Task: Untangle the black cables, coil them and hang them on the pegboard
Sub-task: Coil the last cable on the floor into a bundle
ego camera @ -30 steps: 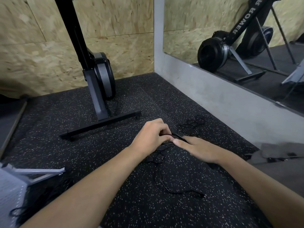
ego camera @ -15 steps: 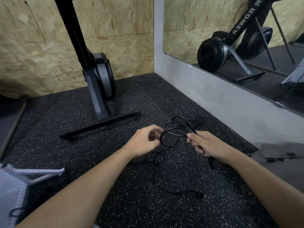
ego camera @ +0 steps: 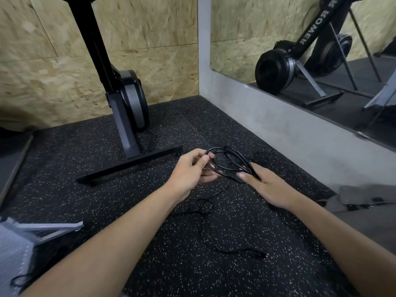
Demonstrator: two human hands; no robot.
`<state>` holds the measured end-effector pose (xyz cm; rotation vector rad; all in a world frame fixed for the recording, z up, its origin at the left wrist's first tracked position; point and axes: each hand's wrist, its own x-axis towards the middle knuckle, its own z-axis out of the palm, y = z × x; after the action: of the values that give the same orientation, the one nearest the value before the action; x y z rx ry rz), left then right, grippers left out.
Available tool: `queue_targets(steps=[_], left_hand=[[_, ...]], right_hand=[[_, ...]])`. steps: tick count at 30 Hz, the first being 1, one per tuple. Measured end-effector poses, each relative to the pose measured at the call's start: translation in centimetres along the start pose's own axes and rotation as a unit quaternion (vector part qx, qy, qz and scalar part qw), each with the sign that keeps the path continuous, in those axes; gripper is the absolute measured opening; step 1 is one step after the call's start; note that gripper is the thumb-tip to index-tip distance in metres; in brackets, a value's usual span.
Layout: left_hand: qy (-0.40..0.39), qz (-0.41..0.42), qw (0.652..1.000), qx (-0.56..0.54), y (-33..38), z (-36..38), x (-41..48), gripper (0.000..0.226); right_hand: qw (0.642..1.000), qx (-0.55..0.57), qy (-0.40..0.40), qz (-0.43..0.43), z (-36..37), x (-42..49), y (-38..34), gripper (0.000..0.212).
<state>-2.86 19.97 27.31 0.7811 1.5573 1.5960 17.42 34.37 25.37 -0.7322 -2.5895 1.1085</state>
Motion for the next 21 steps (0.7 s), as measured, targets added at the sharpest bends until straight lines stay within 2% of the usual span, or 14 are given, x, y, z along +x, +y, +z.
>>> queue_targets(steps=[5,12,14,16,18,21], left_hand=[[0.056,-0.046,0.995,-0.073,0.5,0.2,-0.2,0.012],[0.091,-0.094,0.986,-0.106,0.6,0.1,-0.1,0.018],[0.084,-0.083,0.990,-0.080,0.8,0.0,-0.3,0.018],[0.064,-0.046,0.997,0.002,0.7,-0.2,-0.5,0.011],[0.046,-0.007,0.995,0.091,0.4,-0.5,-0.9,0.008],[0.044,0.015,0.993,0.113,0.1,-0.7,-1.2,0.017]], right_hand=[[0.999,0.000,0.005,-0.033,0.7,0.0,-1.5,0.018],[0.995,-0.086,-0.015,-0.043,1.5,0.3,-2.8,0.018],[0.989,-0.139,-0.006,-0.043,1.5,0.4,-3.3,0.018],[0.987,-0.159,-0.014,-0.027,1.4,0.5,-3.1,0.016],[0.990,-0.136,-0.027,-0.007,1.1,0.3,-2.9,0.015],[0.997,-0.071,-0.002,0.008,0.6,-0.2,-3.3,0.014]])
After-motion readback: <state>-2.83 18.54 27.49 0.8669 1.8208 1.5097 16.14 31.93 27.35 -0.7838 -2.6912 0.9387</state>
